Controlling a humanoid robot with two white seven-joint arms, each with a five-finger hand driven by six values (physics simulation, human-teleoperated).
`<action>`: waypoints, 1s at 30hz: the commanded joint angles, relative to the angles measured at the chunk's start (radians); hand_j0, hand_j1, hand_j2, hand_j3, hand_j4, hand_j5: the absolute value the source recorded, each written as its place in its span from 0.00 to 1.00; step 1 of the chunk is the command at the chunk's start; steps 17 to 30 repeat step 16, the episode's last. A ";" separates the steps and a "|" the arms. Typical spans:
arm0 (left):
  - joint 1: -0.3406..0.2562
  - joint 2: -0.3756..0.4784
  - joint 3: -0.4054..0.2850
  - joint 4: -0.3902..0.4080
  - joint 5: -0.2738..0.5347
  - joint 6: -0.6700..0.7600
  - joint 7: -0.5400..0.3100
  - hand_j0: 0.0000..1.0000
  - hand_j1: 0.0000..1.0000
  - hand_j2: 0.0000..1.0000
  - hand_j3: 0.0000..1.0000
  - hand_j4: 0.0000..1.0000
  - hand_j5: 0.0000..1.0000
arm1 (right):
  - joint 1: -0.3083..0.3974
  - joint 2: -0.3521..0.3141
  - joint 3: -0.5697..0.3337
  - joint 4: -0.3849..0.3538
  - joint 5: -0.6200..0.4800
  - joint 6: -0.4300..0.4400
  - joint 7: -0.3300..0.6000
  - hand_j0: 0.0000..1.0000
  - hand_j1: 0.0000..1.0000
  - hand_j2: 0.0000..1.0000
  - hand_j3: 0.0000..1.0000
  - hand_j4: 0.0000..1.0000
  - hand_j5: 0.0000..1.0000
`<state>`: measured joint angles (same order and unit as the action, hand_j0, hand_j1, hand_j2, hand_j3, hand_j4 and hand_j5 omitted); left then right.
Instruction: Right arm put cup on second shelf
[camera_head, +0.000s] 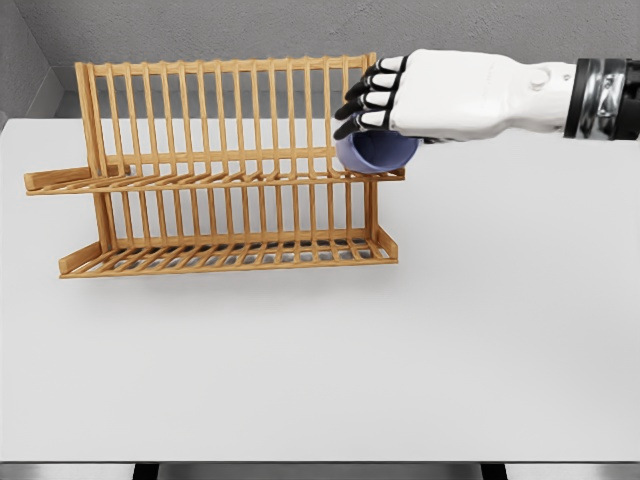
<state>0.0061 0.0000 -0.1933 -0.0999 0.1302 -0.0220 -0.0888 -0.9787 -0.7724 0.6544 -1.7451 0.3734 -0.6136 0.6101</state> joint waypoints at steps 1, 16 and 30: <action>0.000 0.000 0.000 0.000 0.000 -0.001 0.000 1.00 1.00 1.00 1.00 1.00 1.00 | 0.000 -0.008 -0.082 0.002 -0.011 0.003 0.001 1.00 1.00 1.00 1.00 1.00 1.00; 0.000 0.000 0.000 0.000 0.000 -0.001 0.000 1.00 1.00 1.00 1.00 1.00 1.00 | 0.555 0.005 -0.479 0.225 0.005 0.003 0.001 1.00 1.00 1.00 1.00 1.00 1.00; 0.000 0.000 0.000 0.000 0.000 -0.001 0.000 1.00 1.00 1.00 1.00 1.00 1.00 | 0.555 0.005 -0.479 0.225 0.005 0.003 0.001 1.00 1.00 1.00 1.00 1.00 1.00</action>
